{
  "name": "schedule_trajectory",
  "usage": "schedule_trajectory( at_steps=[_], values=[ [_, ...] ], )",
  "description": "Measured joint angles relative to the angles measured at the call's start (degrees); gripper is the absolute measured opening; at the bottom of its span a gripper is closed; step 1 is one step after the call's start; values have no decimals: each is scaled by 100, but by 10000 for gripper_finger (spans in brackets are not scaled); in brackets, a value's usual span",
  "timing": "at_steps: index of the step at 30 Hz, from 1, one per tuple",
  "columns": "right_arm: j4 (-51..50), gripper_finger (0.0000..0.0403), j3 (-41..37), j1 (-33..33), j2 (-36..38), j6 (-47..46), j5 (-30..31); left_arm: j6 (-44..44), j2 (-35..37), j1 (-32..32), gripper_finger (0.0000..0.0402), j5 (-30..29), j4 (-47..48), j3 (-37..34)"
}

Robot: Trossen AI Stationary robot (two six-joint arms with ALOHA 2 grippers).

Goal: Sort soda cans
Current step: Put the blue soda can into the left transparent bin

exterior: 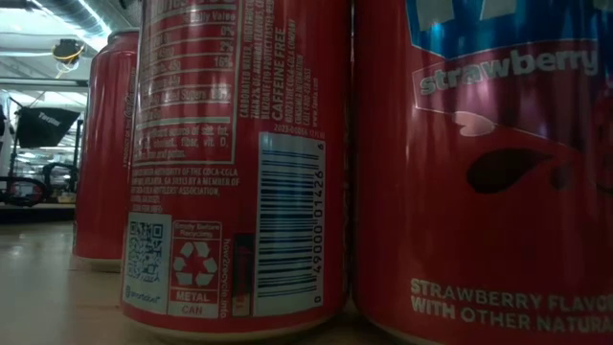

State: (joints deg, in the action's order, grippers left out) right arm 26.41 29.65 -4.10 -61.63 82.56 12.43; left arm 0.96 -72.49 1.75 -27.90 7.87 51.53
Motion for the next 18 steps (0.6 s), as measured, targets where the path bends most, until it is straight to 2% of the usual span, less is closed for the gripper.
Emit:
schedule_trajectory(
  at_steps=[9, 18],
  values=[
    [4, 366, 0, 0, 0, 0, 0, 128, 699, 237, 238, -376, 400, 11],
    [4, 366, 0, 0, 0, 0, 0, 320, 731, 247, 239, -92, 640, -4]
  ],
)
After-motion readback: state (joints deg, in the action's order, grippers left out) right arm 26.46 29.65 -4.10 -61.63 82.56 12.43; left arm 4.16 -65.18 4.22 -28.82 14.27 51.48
